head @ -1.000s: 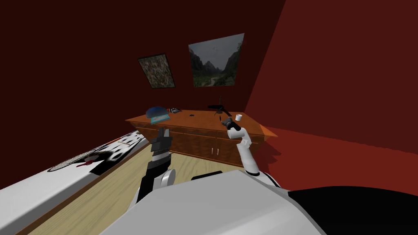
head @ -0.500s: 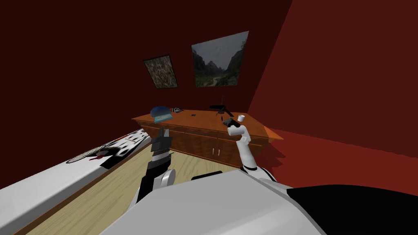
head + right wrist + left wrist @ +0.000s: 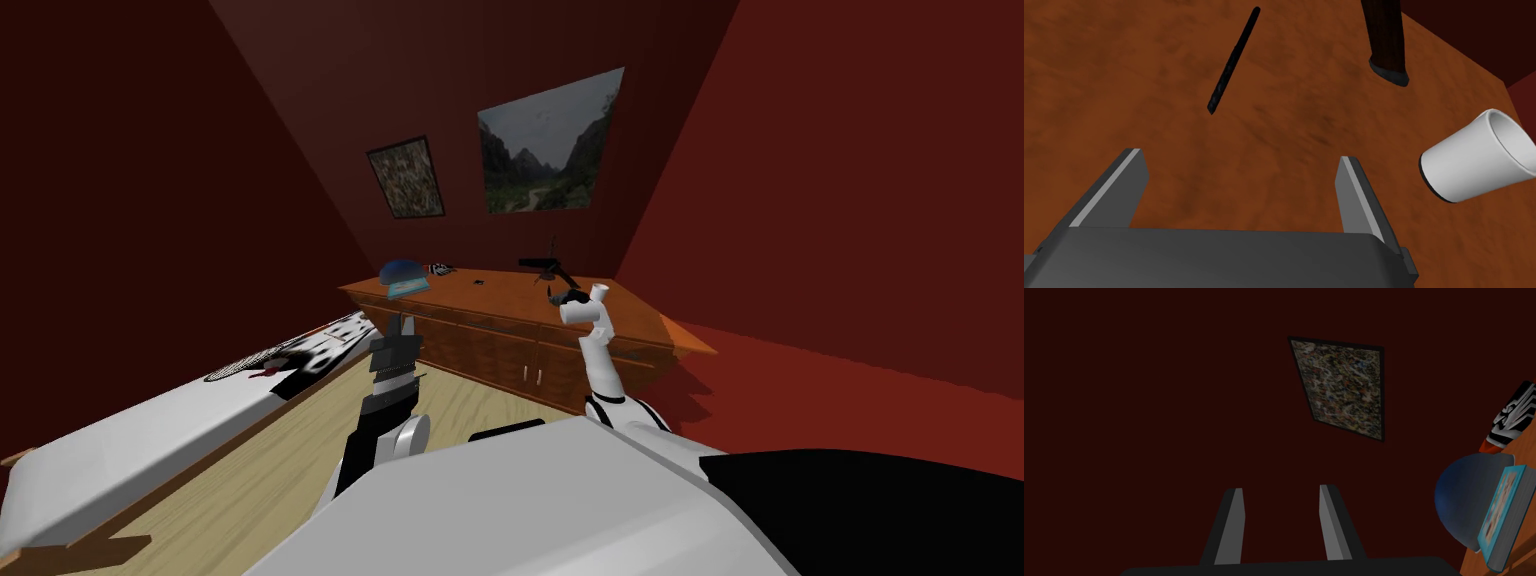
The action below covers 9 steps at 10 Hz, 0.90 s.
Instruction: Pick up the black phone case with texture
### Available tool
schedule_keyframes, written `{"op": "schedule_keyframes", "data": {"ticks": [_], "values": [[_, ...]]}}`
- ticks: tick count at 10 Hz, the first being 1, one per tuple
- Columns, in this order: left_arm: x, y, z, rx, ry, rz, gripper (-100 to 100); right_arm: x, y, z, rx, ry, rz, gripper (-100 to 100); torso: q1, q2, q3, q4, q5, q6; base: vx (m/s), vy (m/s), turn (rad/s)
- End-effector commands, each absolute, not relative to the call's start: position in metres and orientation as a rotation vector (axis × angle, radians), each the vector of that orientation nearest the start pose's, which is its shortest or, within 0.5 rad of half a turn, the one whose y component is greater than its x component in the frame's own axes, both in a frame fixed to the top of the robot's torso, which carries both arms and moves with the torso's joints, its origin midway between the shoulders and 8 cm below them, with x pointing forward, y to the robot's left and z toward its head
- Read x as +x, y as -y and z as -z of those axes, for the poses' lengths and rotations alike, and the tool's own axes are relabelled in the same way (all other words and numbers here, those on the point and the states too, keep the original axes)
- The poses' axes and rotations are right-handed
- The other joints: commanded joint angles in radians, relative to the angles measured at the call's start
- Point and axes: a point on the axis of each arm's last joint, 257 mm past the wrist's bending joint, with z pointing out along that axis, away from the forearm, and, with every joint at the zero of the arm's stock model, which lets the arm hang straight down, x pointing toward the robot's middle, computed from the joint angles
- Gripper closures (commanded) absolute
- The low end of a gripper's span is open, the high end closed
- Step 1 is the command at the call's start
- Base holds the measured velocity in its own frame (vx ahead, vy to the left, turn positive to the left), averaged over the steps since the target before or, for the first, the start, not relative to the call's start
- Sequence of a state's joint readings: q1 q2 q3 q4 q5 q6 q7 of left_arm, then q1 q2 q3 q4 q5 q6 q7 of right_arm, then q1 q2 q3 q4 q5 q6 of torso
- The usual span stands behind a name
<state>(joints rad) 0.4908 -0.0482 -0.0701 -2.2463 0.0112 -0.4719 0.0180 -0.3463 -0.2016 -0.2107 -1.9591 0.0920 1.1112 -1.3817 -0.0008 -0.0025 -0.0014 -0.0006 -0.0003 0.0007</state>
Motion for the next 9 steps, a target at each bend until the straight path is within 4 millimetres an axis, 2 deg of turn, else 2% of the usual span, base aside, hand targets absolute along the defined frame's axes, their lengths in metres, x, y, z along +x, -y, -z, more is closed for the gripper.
{"op": "schedule_keyframes", "data": {"ticks": [1,4,7,9], "values": [[0.358,-0.262,-0.008,-0.757,-0.597,1.387,0,0.561,0.356,0.105,-2.965,0.104,1.893,-100,0.000,0.000,0.000,0.000,0.000,0.000,0.025,-0.012,0.063],[0.358,-0.262,-0.008,-0.757,-0.597,1.387,0,0.561,0.376,0.112,-2.988,-0.111,1.778,-100,0.000,0.000,0.000,0.000,0.000,0.000,0.025,-0.013,0.107],[0.358,-0.262,-0.008,-0.757,-0.597,1.387,0,0.557,0.384,0.120,-3.009,-0.217,1.687,-100,0.000,0.000,0.000,0.000,0.000,0.000,0.024,-0.012,0.075],[0.358,-0.262,-0.008,-0.757,-0.597,1.387,0,0.553,0.399,0.127,-3.007,-0.399,1.582,-100,0.000,0.000,0.000,0.000,0.000,0.000,0.044,-0.015,0.145]]}}
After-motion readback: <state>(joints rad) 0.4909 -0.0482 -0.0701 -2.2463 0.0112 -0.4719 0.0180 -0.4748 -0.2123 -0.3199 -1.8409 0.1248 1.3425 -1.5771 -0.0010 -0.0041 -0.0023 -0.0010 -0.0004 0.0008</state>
